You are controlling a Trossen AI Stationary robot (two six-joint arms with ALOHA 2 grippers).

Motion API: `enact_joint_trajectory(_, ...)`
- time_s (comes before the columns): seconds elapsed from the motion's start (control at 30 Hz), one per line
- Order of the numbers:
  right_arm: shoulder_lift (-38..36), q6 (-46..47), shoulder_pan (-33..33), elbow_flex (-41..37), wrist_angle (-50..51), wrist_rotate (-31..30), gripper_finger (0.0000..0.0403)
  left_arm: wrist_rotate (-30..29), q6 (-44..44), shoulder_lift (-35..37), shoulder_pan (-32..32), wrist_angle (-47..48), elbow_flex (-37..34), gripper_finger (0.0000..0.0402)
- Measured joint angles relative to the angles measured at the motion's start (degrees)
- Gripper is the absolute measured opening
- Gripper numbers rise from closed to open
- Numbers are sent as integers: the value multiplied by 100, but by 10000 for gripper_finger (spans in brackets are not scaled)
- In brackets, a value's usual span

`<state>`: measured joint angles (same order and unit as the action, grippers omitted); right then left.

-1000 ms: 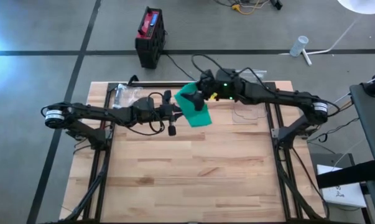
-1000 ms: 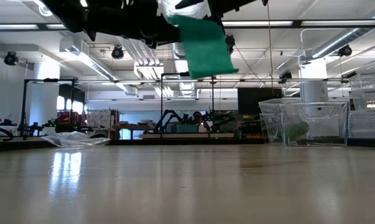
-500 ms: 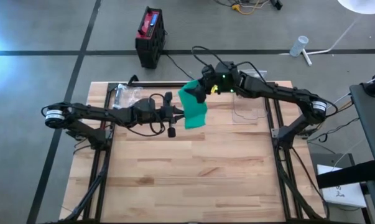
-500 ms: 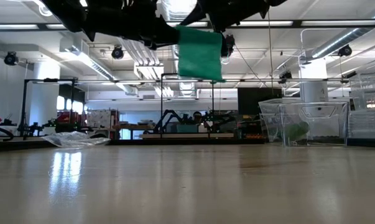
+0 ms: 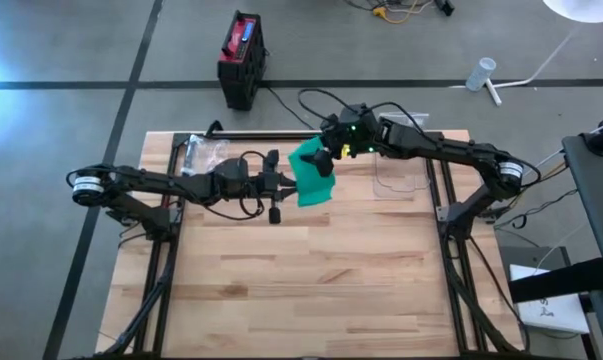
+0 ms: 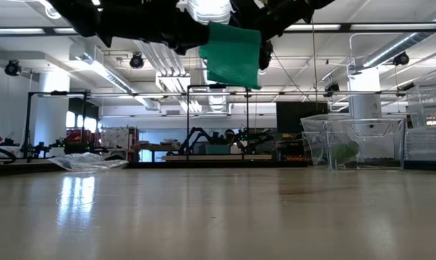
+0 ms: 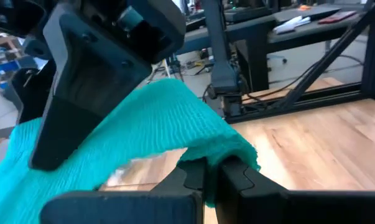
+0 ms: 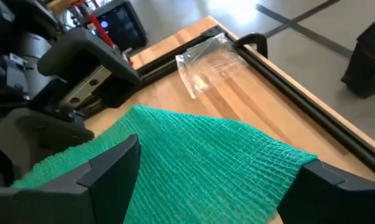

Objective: Roll bandage
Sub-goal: Roll the dark green bandage

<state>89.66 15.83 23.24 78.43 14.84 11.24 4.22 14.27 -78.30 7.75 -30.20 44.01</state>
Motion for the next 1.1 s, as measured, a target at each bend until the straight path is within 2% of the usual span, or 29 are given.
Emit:
enact_joint_trajectory(0.2, -30, -8, -18, 0, -1, 349, 316, 28, -8, 2, -162, 74, -58, 0)
enact_joint_trajectory(0.4, -30, -70, -25, 0, 494, 1798, 339, 524, 214, 2, -432, 83, -76, 0)
enact_joint_trajectory(0.8, -32, -308, 47, -2, 1929, 3016, 337, 671, 164, 139, -673, 342, -107, 0)
enact_joint_trajectory(0.97, -41, -857, 123, -2, 2509, 3100, 337, 1209, 48, 305, -676, 377, -107, 0)
enact_joint_trajectory(1.1, -51, -1206, 182, -7, 2926, 3056, 337, 1328, -106, 517, -701, 523, -121, 0)
